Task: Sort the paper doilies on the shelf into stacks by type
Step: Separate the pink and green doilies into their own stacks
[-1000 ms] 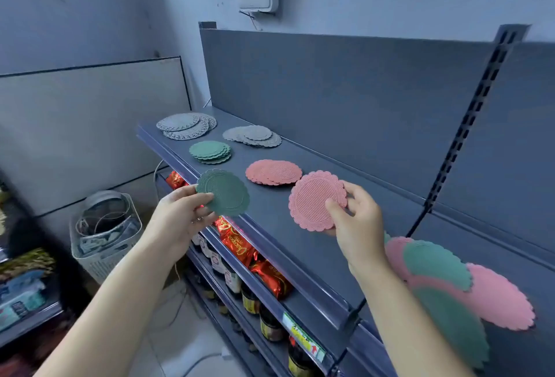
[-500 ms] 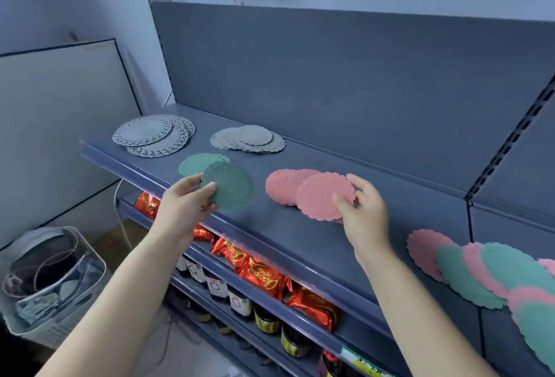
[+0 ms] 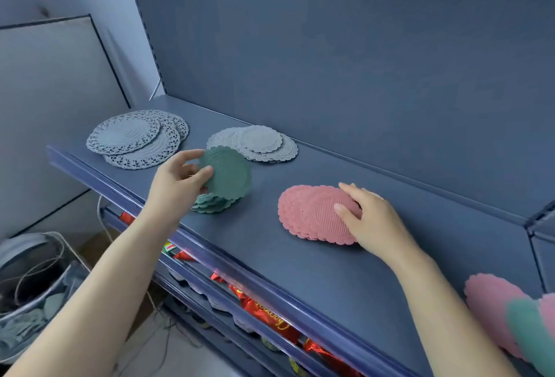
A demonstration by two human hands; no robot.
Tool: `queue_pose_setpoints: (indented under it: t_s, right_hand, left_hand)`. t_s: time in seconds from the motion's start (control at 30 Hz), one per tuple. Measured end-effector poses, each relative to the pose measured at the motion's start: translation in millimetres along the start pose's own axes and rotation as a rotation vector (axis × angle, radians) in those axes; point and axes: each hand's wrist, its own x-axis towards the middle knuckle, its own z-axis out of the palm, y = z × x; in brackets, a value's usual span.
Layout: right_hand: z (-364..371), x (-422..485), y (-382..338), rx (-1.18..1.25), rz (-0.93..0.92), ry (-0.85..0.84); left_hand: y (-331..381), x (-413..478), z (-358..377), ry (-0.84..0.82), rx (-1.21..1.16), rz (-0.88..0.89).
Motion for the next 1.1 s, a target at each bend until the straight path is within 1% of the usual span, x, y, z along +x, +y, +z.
queue_pose_setpoints:
  t_s: [0.07, 0.13, 0.2, 0.27, 0.4, 0.53, 0.63, 0.77, 0.87, 0.97, 1.1]
  right_hand:
    - [0.1, 5.6, -8.7, -0.051, -0.01, 0.037]
    - [1.7, 11.5, -24.5, -0.063, -0.032, 0.077]
    - [8.0, 16.1, -44.3, -0.072, -0.049, 0.089]
    - [17.8, 18.9, -64.9, -0.085, -0.066, 0.076]
    - [43.9, 18.0, -98.4, -0.101, -0.055, 0.053]
    - [63.6, 12.1, -118.6, -0.105, -0.052, 0.039]
    - [64.0, -1.3, -118.5, -0.11, 0.006, 0.059]
    - [43.2, -30.3, -97.8, -0.183, 0.08, 0.168]
    - [18.5, -68.1, -75.2, -0.205, 0.196, 0.233]
    - [-10.9, -114.5, -38.7, -0.241, 0.308, 0.267]
    - [-58.2, -184.9, 27.8, -0.273, 0.426, 0.332]
  left_hand:
    - [-1.6, 13.1, -16.8, -0.014, 0.154, 0.002]
    - [-3.7, 28.2, -34.9, -0.055, 0.389, 0.033]
    - [-5.9, 41.6, -49.7, -0.154, 0.64, 0.085]
    - [-7.6, 52.7, -59.5, -0.251, 0.767, 0.127]
    - [-3.5, 64.9, -72.1, -0.362, 0.823, 0.196]
    - [-1.8, 66.4, -72.2, -0.415, 0.811, 0.351]
    - [-1.5, 63.1, -57.1, -0.443, 0.773, 0.463]
    - [0.2, 41.7, -14.3, -0.485, 0.786, 0.677]
    - [8.2, 9.5, 31.2, -0.569, 0.767, 0.821]
    - [15.6, -43.9, 85.6, -0.677, 0.787, 0.88]
    - [15.6, -135.7, 160.6, -0.815, 0.768, 0.958]
